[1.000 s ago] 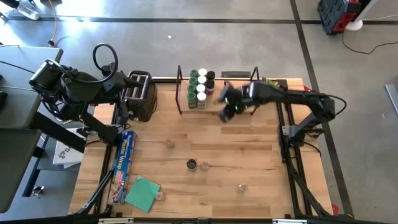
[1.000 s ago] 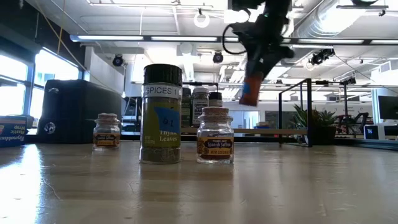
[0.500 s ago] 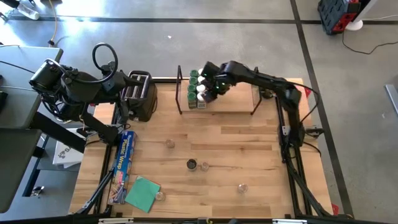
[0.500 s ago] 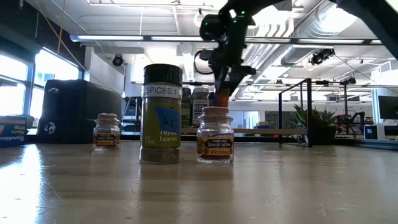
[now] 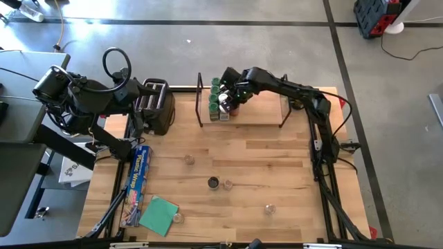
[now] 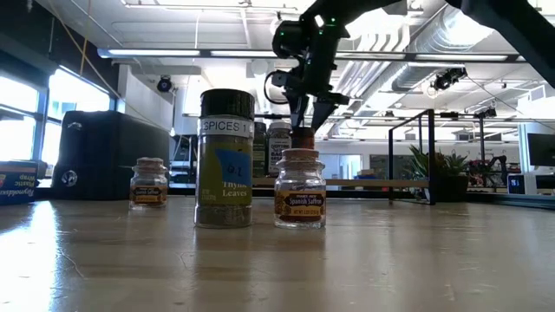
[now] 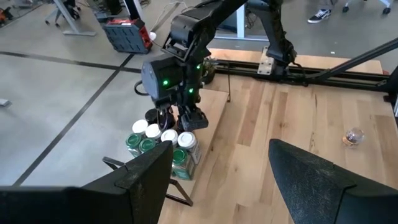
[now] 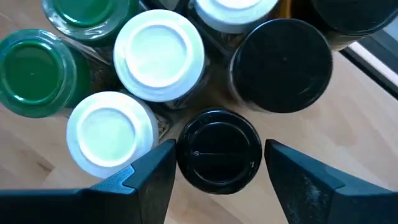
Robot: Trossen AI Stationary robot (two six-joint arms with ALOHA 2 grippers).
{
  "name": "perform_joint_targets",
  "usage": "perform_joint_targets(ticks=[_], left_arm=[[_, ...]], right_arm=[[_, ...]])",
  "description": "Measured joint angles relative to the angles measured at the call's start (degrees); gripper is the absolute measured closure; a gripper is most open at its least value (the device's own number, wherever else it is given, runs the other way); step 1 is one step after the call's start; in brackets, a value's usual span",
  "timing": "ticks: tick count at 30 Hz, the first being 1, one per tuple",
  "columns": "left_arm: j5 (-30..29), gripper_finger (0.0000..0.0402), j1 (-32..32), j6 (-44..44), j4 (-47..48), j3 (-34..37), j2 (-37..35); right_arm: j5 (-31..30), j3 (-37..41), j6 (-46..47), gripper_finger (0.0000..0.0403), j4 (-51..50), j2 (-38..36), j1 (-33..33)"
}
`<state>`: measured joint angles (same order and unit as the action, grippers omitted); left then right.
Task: Shelf spices
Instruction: Put the right black seasoning bottle on the shelf aligned with the other black seasoning bottles, then put the black seasoning bottle on the shelf aligned with the other black seasoning bottles
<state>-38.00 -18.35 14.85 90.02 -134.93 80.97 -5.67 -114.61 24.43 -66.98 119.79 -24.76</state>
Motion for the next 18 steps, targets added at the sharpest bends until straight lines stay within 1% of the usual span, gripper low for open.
perform_joint_targets(ticks=[3,8,10,12,14,15,17,18], left_arm=[[0.0,0.014,0.0,0.0,0.0,0.0,0.0],[0.0,0.014,0.0,0.0,0.0,0.0,0.0],[0.0,0.014,0.0,0.0,0.0,0.0,0.0],[0.0,0.014,0.0,0.0,0.0,0.0,0.0],[0.0,0.014,0.0,-0.1,0.0,0.0,0.0],[0.0,0.014,0.0,-0.3,0.0,0.0,-0.1],[0.0,0.014,0.0,-0.5,0.0,0.0,-0.2],[0.1,0.014,0.0,-0.5,0.0,0.0,-0.3]], right_arm=[[-0.8,-0.8,-0.3,0.0164,-0.9,-0.1,0.4],[-6.7,-7.1,-2.9,0.0163,-5.4,-2.1,3.1],[-7.7,-9.3,-7.0,0.0163,-6.1,-3.8,5.5],[-8.2,-10.4,-14.7,0.0163,-4.0,-6.4,9.3],[-7.6,-10.6,-21.0,0.0163,-0.7,-9.1,14.0],[-6.9,-10.6,-22.5,0.0162,0.4,-10.3,16.2],[-3.1,-10.0,-23.4,0.0162,1.5,-11.3,20.0],[-0.3,-9.8,-23.4,0.0162,1.5,-11.3,21.5]])
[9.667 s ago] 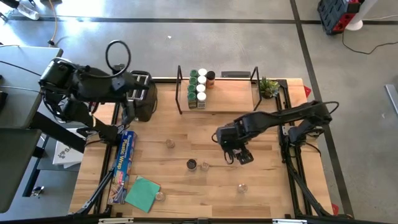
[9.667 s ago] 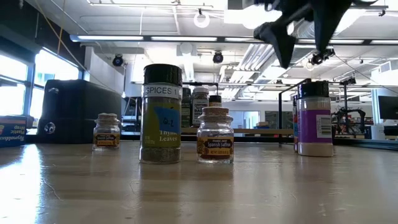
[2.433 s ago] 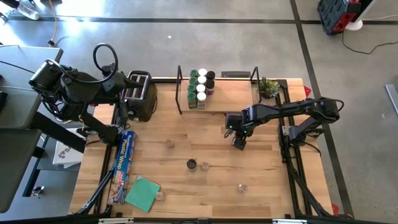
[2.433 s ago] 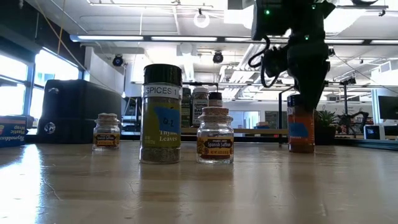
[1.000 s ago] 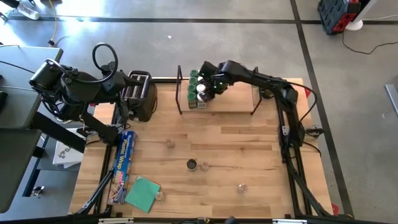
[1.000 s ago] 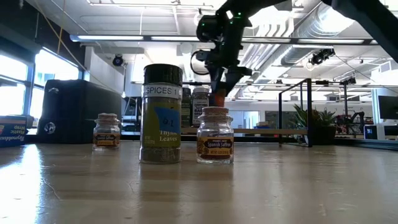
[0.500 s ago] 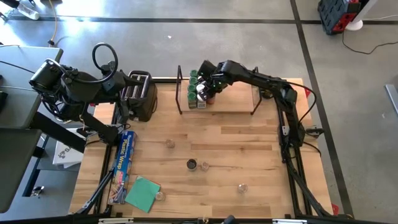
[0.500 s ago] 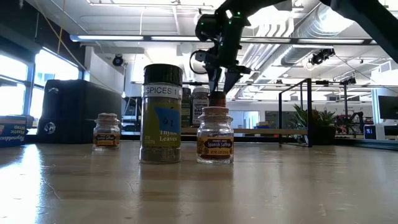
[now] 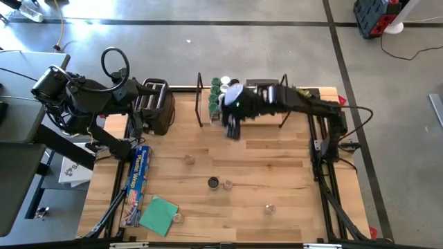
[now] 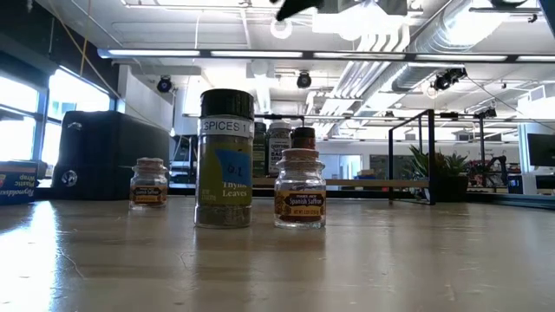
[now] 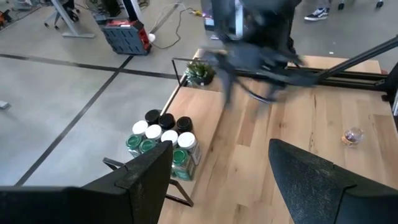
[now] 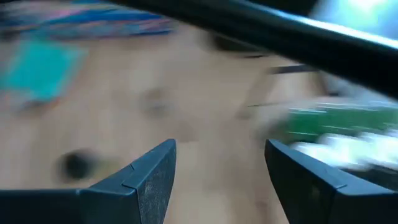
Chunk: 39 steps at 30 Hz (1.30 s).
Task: Shelf spices
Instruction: Put the black seasoning bottle on the shelf aligned with the other black seasoning bottles
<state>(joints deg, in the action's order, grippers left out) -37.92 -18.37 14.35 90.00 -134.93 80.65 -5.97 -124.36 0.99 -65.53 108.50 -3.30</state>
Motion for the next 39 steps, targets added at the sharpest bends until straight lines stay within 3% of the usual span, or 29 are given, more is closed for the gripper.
perform_joint_targets(ticks=[4,6,14,24,29,33,39], left_arm=[[0.2,0.014,0.0,0.3,0.0,0.0,-0.2],[0.8,0.014,0.0,0.3,0.0,0.0,-0.3],[1.6,0.014,0.0,1.0,0.0,0.0,-0.4],[4.3,0.014,0.0,3.9,0.0,0.0,-0.4],[4.4,0.014,0.0,5.9,0.0,0.0,-0.3],[4.4,0.014,0.0,6.6,0.0,0.0,-0.3],[4.4,0.014,0.0,7.1,0.0,0.0,-0.3]], right_arm=[[15.8,3.1,-4.3,0.0162,2.4,1.8,6.0],[19.3,5.4,-5.9,0.0162,5.1,2.7,9.1],[20.9,12.6,-8.9,0.0158,16.3,8.2,14.3],[20.9,12.7,-10.0,0.0088,17.0,16.2,14.0],[19.7,12.8,-10.1,0.0083,16.5,19.3,14.3],[19.8,12.8,-12.4,0.0101,16.6,19.2,13.3],[20.5,12.8,-16.3,0.0173,16.9,19.2,11.7]])
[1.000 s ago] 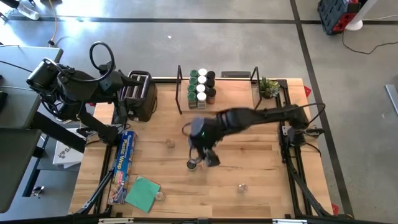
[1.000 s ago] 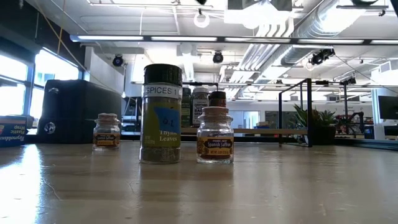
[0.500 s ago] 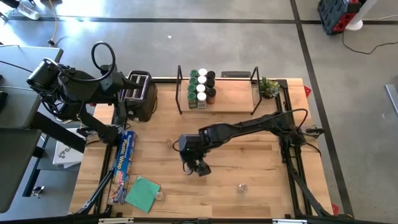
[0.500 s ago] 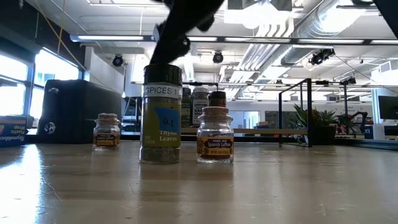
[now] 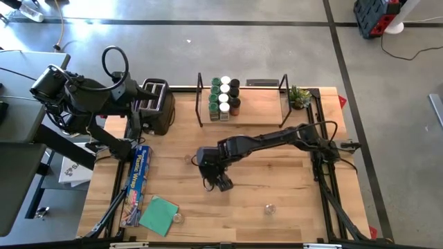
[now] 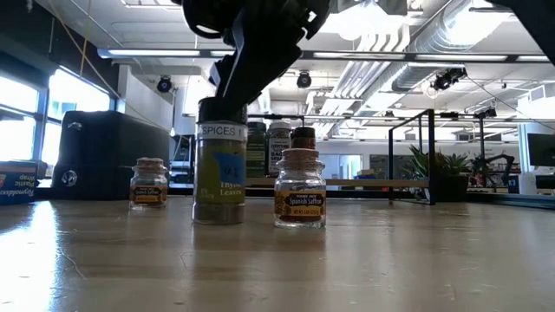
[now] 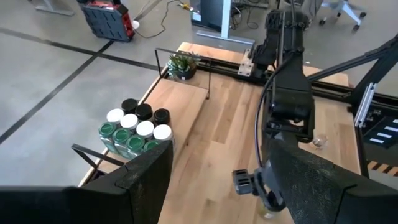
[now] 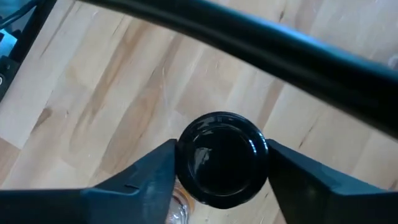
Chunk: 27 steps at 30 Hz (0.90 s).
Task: Shelf spices
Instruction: Put the black seasoning bottle on the shelf aligned with the other black seasoning bottles
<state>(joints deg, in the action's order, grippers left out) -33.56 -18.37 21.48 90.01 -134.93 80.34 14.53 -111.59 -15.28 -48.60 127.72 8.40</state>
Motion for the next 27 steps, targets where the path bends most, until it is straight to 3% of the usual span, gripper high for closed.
perform_joint_targets(ticks=[4,8,14,20,27], left_arm=[[-0.3,0.014,0.0,0.7,0.0,0.0,0.0],[-0.8,0.014,0.0,0.5,0.0,0.0,0.0],[-2.2,0.014,0.0,0.5,0.0,0.0,0.0],[-4.0,0.014,0.0,-0.8,0.0,0.0,0.0],[-6.7,0.014,0.0,-2.4,0.0,0.0,0.0]], right_arm=[[1.6,-0.1,-1.3,0.0214,0.4,0.4,-0.5],[1.7,-0.2,-1.6,0.0214,0.5,0.5,-0.6],[-4.9,-0.1,3.1,0.0214,-5.0,-4.9,-2.5],[-10.3,-0.1,10.9,0.0214,-11.7,-14.2,-11.0],[-15.8,-0.1,16.7,0.0214,-20.4,-15.9,-22.9]])
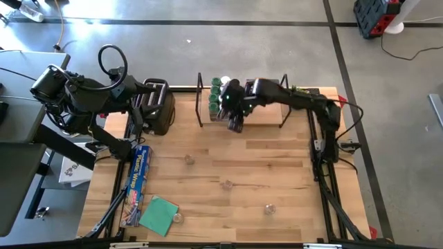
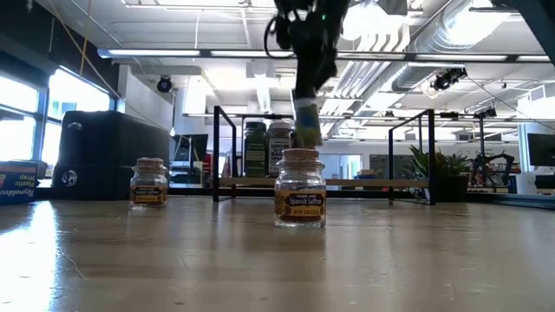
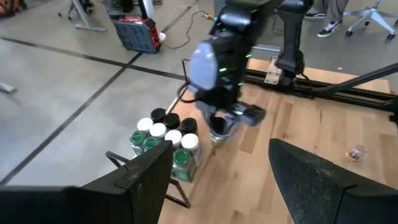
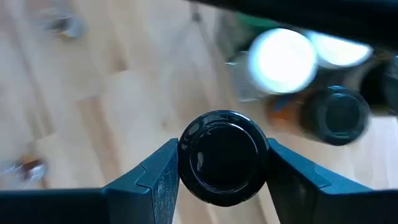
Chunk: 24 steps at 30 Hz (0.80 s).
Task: Shelf spices
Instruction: Put the black seasoning bottle on the shelf aligned with the other black seasoning bottles
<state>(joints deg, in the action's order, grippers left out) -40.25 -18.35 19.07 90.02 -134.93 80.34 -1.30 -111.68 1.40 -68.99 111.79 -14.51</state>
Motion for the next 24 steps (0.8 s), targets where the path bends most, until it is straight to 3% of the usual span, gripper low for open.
perform_joint_targets(ticks=[10,18,24], left_arm=[[-0.6,0.014,0.0,-0.2,-0.1,0.0,0.0],[-0.7,0.014,0.0,-0.3,-0.1,0.0,0.0],[-0.6,0.014,0.0,-0.3,-0.1,0.0,0.0]], right_arm=[[-3.1,0.0,3.7,0.0214,1.1,3.5,-5.8],[-5.8,0.2,7.9,0.021,2.7,3.5,-5.4],[-8.4,5.4,11.7,0.0213,4.6,1.1,-3.5]])
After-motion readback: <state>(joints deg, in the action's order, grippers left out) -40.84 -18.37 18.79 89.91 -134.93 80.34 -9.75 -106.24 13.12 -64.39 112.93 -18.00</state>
